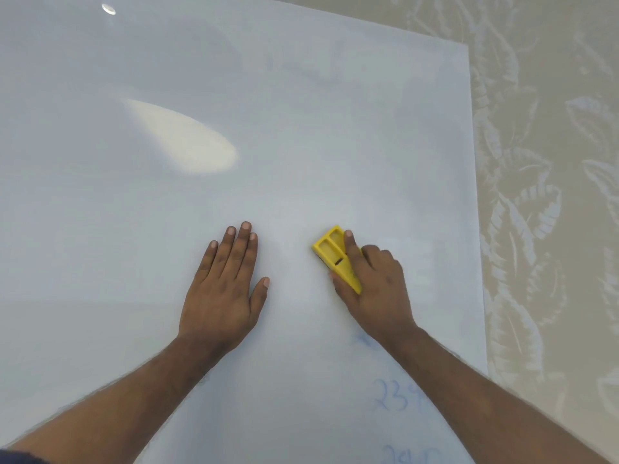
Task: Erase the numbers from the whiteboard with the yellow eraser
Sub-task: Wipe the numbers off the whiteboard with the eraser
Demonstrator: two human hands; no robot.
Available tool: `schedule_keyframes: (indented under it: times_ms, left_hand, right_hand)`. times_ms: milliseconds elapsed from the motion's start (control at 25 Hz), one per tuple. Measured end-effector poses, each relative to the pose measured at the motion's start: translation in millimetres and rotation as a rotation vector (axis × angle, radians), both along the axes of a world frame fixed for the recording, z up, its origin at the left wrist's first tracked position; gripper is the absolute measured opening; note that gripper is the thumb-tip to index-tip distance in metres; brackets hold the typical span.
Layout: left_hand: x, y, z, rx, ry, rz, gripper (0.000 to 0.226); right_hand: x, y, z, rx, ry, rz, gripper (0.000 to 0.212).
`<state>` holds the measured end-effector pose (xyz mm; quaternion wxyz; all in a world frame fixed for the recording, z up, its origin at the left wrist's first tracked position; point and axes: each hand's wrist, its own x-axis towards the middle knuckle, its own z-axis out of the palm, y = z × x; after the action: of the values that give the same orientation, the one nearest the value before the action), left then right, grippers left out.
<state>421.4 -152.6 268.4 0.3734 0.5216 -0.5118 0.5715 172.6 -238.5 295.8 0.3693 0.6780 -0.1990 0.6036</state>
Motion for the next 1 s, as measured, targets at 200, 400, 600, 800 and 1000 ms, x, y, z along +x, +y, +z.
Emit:
schedule_keyframes:
  times_ms: [200,400,600,800,1000]
  left_hand:
    - [-3.2,0.8,-11.1,0.010,0.032,0.004,0.067]
    - [-13.5,-2.5,-22.4,0.006,0.100,0.002,0.067]
    - [-15.1,-0.9,-43.5,0.031,0.062,-0.010,0.067]
    - [-18.1,0.3,-62.4,0.069,0.064,0.009,0.067]
    - [-29.2,-3.7,-77.0,0.057,0.113,0.007,0.066]
  right_hand:
    - [-54.8,-19.4,-4.9,0.128,-0.197,-0.064,0.067]
    - [-26.5,-7.8,6.8,0.167,-0.284,-0.007,0.067]
    - [-5.6,2.5,-68.2,0.072,-0.009,-0.016,0.062]
    - [-57.6,-13.9,-97.3,0.169,-0.086,-0.042,0.064]
    - [-35.2,-6.3,-63.7,0.264,-0.253,0.064,0.065]
